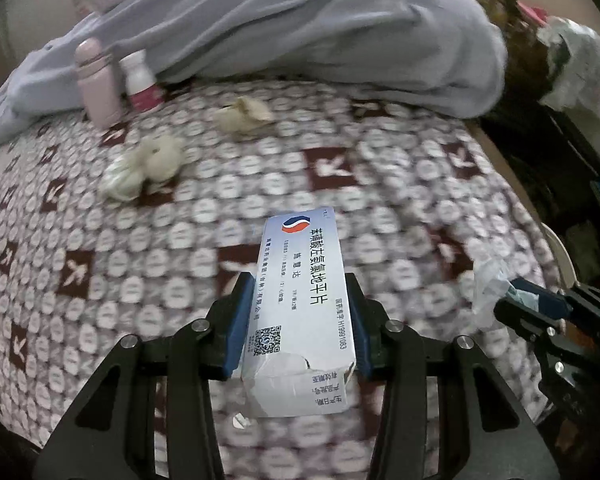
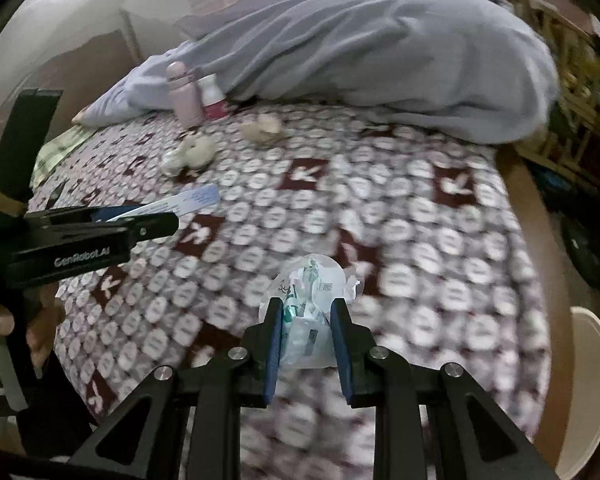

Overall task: Collect trash
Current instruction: 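Carry the medicine box and clear wrapper to the bucket and open both grippers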

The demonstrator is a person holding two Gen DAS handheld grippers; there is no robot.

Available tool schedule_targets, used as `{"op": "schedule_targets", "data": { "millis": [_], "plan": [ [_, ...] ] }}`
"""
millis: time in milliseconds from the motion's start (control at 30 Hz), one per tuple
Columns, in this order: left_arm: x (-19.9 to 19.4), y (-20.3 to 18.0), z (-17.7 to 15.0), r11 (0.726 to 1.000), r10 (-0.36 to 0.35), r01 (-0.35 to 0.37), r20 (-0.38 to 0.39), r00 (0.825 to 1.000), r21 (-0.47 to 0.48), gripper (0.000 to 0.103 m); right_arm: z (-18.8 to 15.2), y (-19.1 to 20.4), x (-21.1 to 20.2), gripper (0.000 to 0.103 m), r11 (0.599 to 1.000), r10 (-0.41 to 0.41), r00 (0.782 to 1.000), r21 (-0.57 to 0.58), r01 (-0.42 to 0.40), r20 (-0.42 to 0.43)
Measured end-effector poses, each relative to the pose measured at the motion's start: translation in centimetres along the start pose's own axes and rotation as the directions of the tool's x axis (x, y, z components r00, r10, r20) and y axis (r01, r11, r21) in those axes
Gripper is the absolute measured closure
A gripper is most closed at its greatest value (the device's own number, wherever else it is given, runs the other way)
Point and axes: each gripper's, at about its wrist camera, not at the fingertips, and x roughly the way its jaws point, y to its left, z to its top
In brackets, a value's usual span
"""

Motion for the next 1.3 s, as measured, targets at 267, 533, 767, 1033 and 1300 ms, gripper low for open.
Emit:
{"op": "schedule_targets", "data": {
  "millis": [267, 533, 767, 1033, 1300],
  "plan": [
    [0.1, -6.8, 0.7, 0.994, -0.06, 0.059, 0.001, 0.998, 0.086, 0.062, -1.2, -4.6, -3.1, 0.08, 0.996, -0.064, 0.997, 0.063, 0.062, 0.035],
    [0.0, -14.0, 1.5, 0.975, -0.125, 0.124, -0.003, 0.992, 0.185, 0.062, -2.8, -10.4, -6.3, 0.08, 0.979, -0.136, 0.99, 0.159, 0.127, 0.048],
    [0.2, -19.8, 1.9, 0.951, -0.17, 0.169, -0.022, 0.985, 0.259, 0.062, -4.9, -15.8, -8.9, 0.08, 0.95, -0.2, 0.979, 0.253, 0.184, 0.039],
    [1.0, -25.9, 1.9, 0.914, -0.233, 0.242, -0.065, 0.97, 0.325, 0.062, -7.6, -21.5, -10.6, 0.08, 0.904, -0.271, 0.963, 0.343, 0.255, 0.0],
    [2.7, -31.2, 2.0, 0.875, -0.319, 0.35, -0.147, 0.936, 0.334, 0.061, -10.0, -26.1, -10.9, 0.08, 0.855, -0.306, 0.951, 0.424, 0.298, -0.05]
  ]
}}
